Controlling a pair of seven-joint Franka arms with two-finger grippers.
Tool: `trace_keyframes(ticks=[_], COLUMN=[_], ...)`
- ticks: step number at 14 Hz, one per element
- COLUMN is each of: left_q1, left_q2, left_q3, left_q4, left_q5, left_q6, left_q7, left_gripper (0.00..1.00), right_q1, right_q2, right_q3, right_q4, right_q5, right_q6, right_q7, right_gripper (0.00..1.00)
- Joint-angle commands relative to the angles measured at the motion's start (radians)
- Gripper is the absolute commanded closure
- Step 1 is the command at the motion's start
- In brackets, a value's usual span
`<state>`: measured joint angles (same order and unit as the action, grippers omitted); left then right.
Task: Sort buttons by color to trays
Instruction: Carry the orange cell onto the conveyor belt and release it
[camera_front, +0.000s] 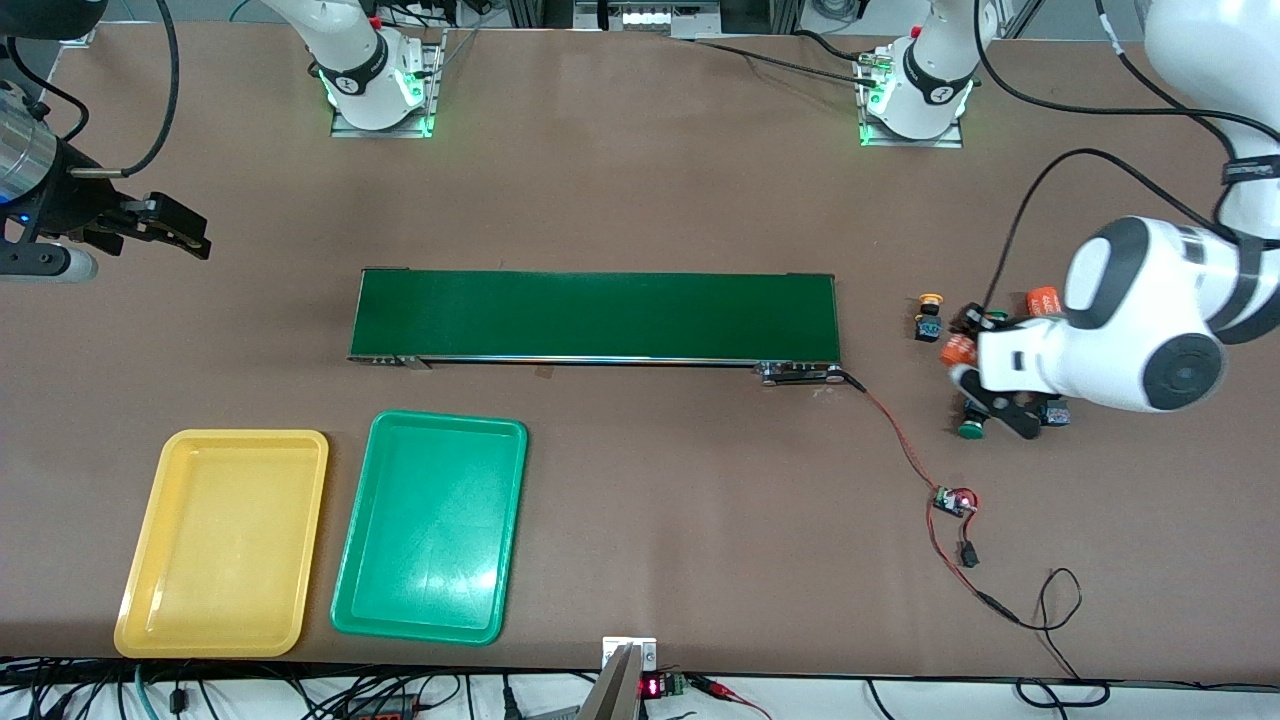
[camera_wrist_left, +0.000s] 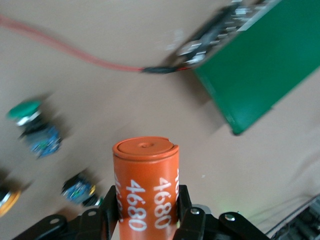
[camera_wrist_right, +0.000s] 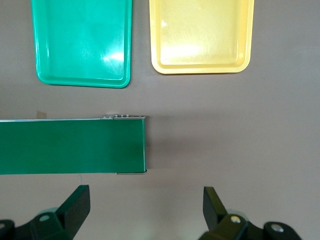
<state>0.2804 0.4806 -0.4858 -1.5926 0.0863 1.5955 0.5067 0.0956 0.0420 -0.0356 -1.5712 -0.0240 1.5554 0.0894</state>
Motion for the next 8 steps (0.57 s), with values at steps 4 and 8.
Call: trace_keyframes(ticks=[4, 8], left_q1=[-0.069, -0.127], left_q2=[0.039, 0.042], left_q3=[-0.1, -0.102], left_q4=[-0.029, -0.067], left_q5=[0.009, 0.016], left_q6=[0.046, 0.138], left_q7=[0.246, 0.436], left_gripper=[0.87, 0.89], right_q1=[-0.004, -0.004], right_q2=[-0.01, -0.01], right_q3=[0.002, 0.0], right_q4=[-0.012, -0.012], right_q5=[0.006, 0.006], right_q6=[0.008, 0.008], right_q7=[0.004, 0.004], right_gripper=[0.0, 0.0])
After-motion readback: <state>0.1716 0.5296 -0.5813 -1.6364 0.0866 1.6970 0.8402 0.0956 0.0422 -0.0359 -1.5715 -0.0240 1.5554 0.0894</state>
